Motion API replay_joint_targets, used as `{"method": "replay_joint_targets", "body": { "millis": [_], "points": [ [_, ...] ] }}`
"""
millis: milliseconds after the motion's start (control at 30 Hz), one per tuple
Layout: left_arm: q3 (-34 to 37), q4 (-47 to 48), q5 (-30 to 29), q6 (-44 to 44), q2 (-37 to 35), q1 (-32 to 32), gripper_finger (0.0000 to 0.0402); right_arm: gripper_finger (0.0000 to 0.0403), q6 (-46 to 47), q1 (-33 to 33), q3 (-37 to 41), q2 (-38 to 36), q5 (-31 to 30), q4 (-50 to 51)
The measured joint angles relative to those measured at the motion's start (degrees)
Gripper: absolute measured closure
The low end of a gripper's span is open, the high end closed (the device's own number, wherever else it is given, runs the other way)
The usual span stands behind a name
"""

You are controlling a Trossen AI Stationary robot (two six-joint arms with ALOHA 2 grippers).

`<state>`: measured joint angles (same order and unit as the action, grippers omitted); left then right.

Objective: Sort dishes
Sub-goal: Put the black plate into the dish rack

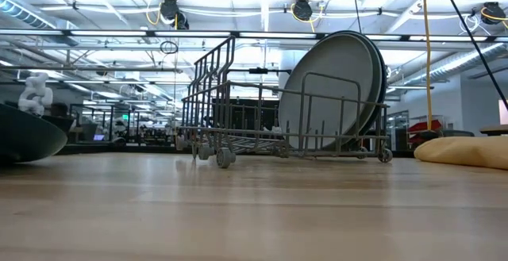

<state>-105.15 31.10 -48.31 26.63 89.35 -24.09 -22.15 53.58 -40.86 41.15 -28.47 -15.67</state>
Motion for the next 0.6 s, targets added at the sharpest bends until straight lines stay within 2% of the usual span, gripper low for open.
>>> {"method": "replay_joint_targets", "body": {
  "millis": [167, 300, 367, 467, 600],
  "points": [
    [6.5, -11.3, 0.5, 5.6, 4.8, 6.8, 0.0398, 0.0218, 0.1, 0.0, 0.0, 0.0, 0.0, -0.4],
    [14.8, -33.4, 7.2, 6.0, 9.0, 11.0, 0.0398, 0.0218, 0.2, 0.0, 0.0, 0.0, 0.0, -0.4],
    [18.0, -40.9, 7.4, 6.3, 10.7, 12.6, 0.0398, 0.0218, 0.3, 0.0, 0.0, 0.0, 0.0, -0.4],
    [21.1, -43.7, 2.8, 10.8, 12.5, 15.1, 0.0398, 0.0218, 0.4, 0.3, 0.0, 0.0, 0.3, -0.4],
    [21.9, -47.8, 2.4, 13.5, 15.8, 17.5, 0.0398, 0.0218, 0.2, 0.7, 0.0, 0.0, 0.3, -0.2]
  ]
}}
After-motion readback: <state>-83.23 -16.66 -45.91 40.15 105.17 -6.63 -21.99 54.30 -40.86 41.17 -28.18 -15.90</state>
